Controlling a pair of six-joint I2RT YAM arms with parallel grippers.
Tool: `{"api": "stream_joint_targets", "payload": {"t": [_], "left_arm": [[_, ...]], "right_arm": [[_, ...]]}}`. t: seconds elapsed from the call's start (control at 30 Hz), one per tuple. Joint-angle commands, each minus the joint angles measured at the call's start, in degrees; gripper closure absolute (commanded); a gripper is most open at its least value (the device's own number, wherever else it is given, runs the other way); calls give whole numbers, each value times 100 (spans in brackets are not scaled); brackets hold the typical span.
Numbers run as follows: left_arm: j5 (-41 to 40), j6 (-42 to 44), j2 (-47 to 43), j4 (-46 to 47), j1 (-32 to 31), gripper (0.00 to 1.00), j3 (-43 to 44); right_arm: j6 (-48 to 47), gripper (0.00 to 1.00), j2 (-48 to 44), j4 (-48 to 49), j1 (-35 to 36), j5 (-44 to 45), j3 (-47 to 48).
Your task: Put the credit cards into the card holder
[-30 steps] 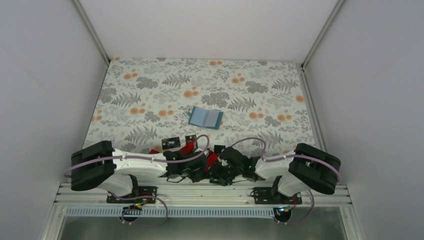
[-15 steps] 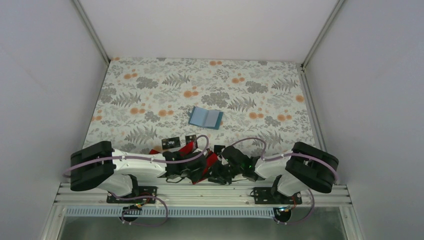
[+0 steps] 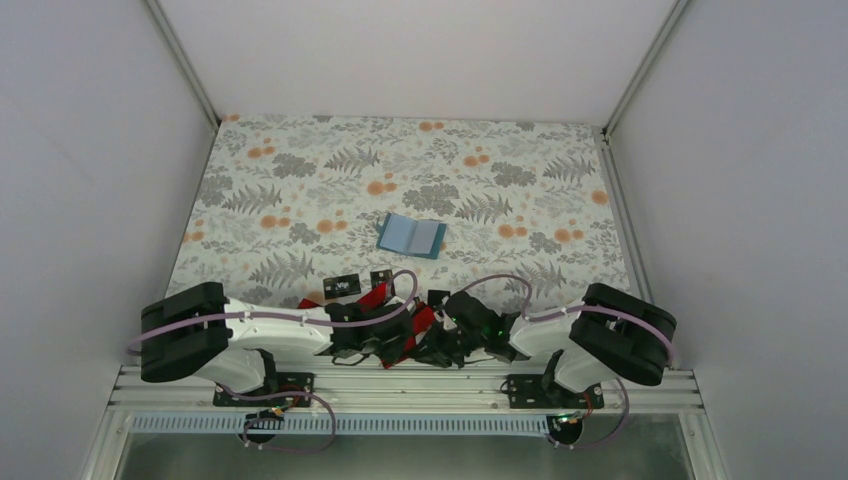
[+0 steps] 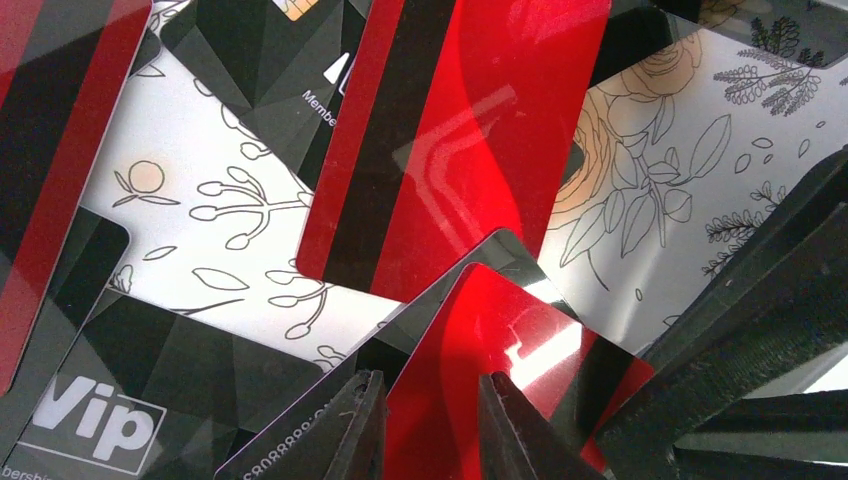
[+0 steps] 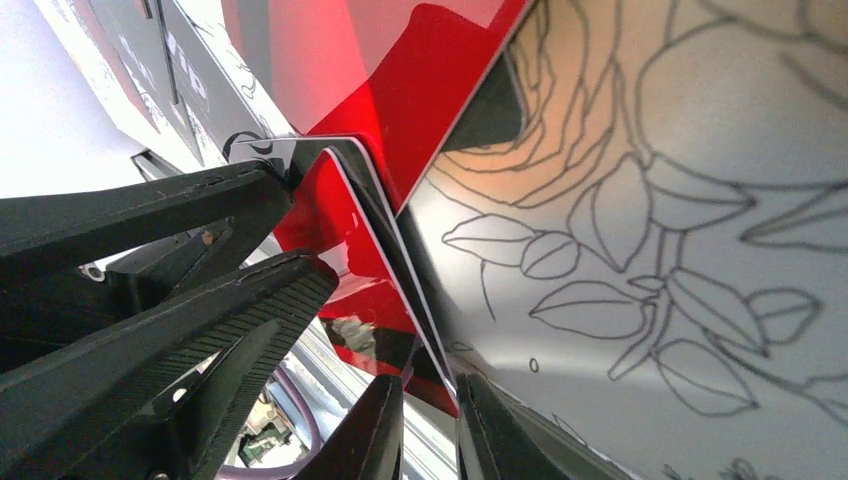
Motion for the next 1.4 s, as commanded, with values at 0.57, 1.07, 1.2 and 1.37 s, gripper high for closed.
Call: {"api": "stream_joint_targets", "payload": {"t": [0.57,1.07,1.2,1.37], "left_arm": [[320,18,133,-123,-78,76,35],[-782,-238,-832,-1206,358,73,476],[-739,-40,-1049,-1259,723,73,564],[-638,243,-1300,-1207,1273,73,695]], "right_arm": [[-711,96,-551,-856,-119,560,775],[-1335,96,-791,-1487,-537,508,1009],[-1613,96,-871,-1582,-761,383,1047],[-2160,96,-1124,-1763,-1124,271,1078]]}}
